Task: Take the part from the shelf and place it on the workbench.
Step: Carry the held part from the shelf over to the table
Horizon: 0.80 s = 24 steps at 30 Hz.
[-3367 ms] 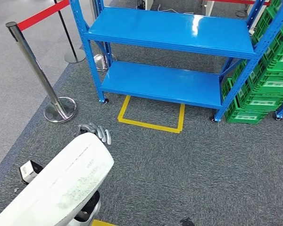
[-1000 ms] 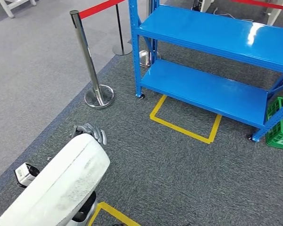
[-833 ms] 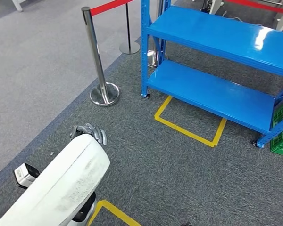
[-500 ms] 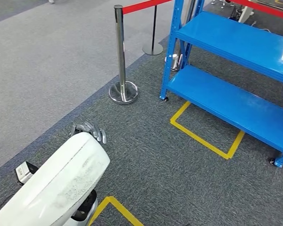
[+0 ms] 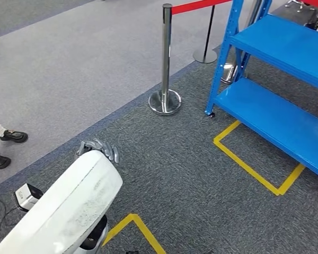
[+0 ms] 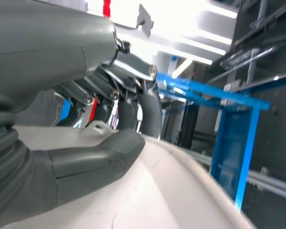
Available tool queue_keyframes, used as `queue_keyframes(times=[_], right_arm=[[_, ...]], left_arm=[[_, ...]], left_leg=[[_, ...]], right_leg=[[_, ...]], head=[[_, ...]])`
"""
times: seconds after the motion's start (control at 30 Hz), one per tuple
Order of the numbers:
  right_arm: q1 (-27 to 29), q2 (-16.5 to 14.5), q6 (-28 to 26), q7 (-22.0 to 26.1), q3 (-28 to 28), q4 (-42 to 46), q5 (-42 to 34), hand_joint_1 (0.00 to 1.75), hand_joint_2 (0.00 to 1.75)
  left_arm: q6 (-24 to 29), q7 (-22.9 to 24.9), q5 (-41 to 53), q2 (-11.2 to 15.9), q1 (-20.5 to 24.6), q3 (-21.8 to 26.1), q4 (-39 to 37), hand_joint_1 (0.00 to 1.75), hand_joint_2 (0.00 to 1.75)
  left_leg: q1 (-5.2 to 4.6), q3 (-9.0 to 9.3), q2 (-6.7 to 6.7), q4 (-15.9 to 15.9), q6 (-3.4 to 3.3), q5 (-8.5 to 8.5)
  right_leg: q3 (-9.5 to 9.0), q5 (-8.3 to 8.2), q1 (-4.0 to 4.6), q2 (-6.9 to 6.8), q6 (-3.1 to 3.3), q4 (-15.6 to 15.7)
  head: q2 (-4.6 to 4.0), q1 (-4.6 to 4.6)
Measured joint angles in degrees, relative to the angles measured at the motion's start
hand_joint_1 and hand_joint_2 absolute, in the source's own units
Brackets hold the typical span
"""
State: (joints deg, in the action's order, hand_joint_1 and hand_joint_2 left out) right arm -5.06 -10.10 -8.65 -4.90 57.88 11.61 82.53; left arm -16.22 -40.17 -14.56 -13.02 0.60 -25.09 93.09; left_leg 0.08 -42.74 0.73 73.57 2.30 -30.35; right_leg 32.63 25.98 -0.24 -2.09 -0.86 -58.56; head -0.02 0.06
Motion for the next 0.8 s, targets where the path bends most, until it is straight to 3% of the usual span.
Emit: queue_keyframes(times=[0.07,0.1,0.13,0.2,0.27,0.33,0.4,0.47,0.5,0.53,0.57,0.63,0.7,0.77,0.8], right_arm=[[-0.1,0.0,0.0,0.0,0.0,0.0,0.0,0.0,1.75],[-0.2,0.0,0.0,0.0,0.0,0.0,0.0,0.0,1.75],[-0.3,0.0,-0.1,0.0,0.0,0.0,0.0,0.0,1.75],[-0.3,0.0,-0.1,-0.1,0.0,0.0,0.0,0.0,1.75],[-0.3,0.0,-0.1,-0.3,0.0,0.1,0.0,0.0,1.75],[-0.5,0.0,-0.2,-0.5,0.0,0.2,0.0,0.0,1.75],[-0.5,0.0,-0.2,-0.5,0.0,0.2,0.0,0.0,1.75],[-0.3,0.0,-0.2,-0.6,0.0,0.2,0.0,0.0,1.75],[-0.2,0.0,-0.2,-0.6,0.0,0.2,0.0,0.0,1.75],[-0.1,0.0,-0.2,-0.6,0.0,0.2,0.0,0.0,1.75],[-0.1,0.0,-0.2,-0.6,0.0,0.2,0.0,0.0,1.75],[-0.1,0.0,-0.2,-0.6,0.0,0.2,0.0,0.0,1.75],[-0.1,-0.1,-0.2,-0.7,0.0,0.2,0.0,0.0,1.75],[-0.1,-0.2,-0.2,-0.9,0.0,0.2,0.0,0.0,1.75],[-0.2,-0.2,-0.2,-0.9,0.0,0.2,-0.1,0.0,1.75]], left_arm=[[0.0,0.0,0.0,0.0,0.0,0.0,0.0,1.55,1.75],[0.0,0.0,0.0,0.0,0.0,0.0,0.0,1.55,1.75],[0.0,0.0,0.0,0.0,0.1,0.0,0.0,1.55,1.75],[0.0,0.0,0.0,0.0,0.1,-0.1,0.0,1.55,1.75],[0.0,0.0,0.0,-0.1,0.1,0.0,0.0,1.55,1.75],[0.0,0.0,0.0,-0.1,0.1,0.0,0.0,1.55,1.75],[0.0,0.0,-0.1,-0.2,0.1,-0.1,0.0,1.55,1.75],[0.0,0.0,0.0,-0.2,0.1,-0.1,0.0,1.55,1.75],[0.0,0.0,0.0,-0.2,0.1,-0.1,0.0,1.55,1.75],[0.0,0.0,0.0,-0.2,0.1,-0.1,0.0,1.55,1.75],[0.1,0.0,0.0,-0.2,0.1,-0.1,0.0,1.55,1.75],[0.1,0.0,0.0,-0.2,0.1,-0.1,0.0,1.55,1.75],[0.2,0.0,0.0,-0.2,0.1,-0.1,0.1,1.55,1.75],[0.2,0.0,-0.1,-0.1,0.0,-0.1,0.1,1.55,1.75],[0.2,0.0,-0.1,-0.1,0.0,0.0,0.1,1.55,1.75]], left_leg=[[-0.12,3.62,-1.06,-6.3,-0.4,3.63],[-0.36,5.92,-2.51,-10.3,-0.61,5.02],[-0.6,7.82,-3.75,-13.7,-0.96,6.04],[-1.05,8.94,-4.84,-16.3,-1.58,6.14],[-0.99,8.83,-3.49,-16.7,-2.28,6.4],[-0.62,8.9,-2.19,-16.9,-2.9,6.68],[-0.37,8.86,-0.96,-17.0,-3.31,6.83],[-0.34,8.76,0.56,-17.0,-3.44,6.92],[-0.32,8.75,1.37,-16.9,-3.4,6.96],[-0.26,8.77,2.23,-16.9,-3.32,7.01],[-0.18,8.79,3.05,-16.9,-3.18,7.06],[-0.07,8.63,4.57,-16.6,-2.67,7.1],[-0.02,8.11,5.82,-16.4,-1.91,7.37],[0.19,7.61,7.07,-16.6,-1.09,7.86],[0.22,7.4,6.84,-16.5,-0.79,7.82]], right_leg=[[-0.16,0.1,0.11,-1.35,-0.03,0.0],[-0.26,0.19,0.22,-1.87,-0.15,0.0],[-0.35,0.31,0.4,-2.41,-0.34,-0.1],[-0.52,0.46,0.71,-3.42,-0.77,0.0],[-0.76,0.67,0.72,-4.25,-1.31,0.1],[-0.1,2.3,0.58,-2.33,-1.93,-2.0],[2.86,5.86,0.48,0.78,-2.29,-8.8],[6.34,8.48,0.44,1.83,-2.39,-15.9],[6.99,8.32,0.41,1.94,-2.4,-17.0],[6.54,7.03,0.33,2.04,-2.4,-15.7],[5.05,4.95,0.16,2.47,-2.45,-12.4],[1.38,1.52,-0.51,5.14,-2.72,-4.4],[-0.35,0.73,-0.9,7.41,-2.6,-0.6],[-0.41,0.69,-0.74,6.82,-1.84,-0.5],[-0.43,0.53,-0.67,6.11,-1.42,-0.4]], head=[[0.0,-0.01],[0.0,-0.01],[0.0,-0.02],[0.0,-0.03],[0.0,-0.05],[0.0,0.07],[0.0,0.28],[0.0,0.37],[0.0,0.39],[0.0,0.39],[0.0,0.39],[0.0,0.43],[0.0,0.44],[0.0,0.44],[0.0,0.44]])
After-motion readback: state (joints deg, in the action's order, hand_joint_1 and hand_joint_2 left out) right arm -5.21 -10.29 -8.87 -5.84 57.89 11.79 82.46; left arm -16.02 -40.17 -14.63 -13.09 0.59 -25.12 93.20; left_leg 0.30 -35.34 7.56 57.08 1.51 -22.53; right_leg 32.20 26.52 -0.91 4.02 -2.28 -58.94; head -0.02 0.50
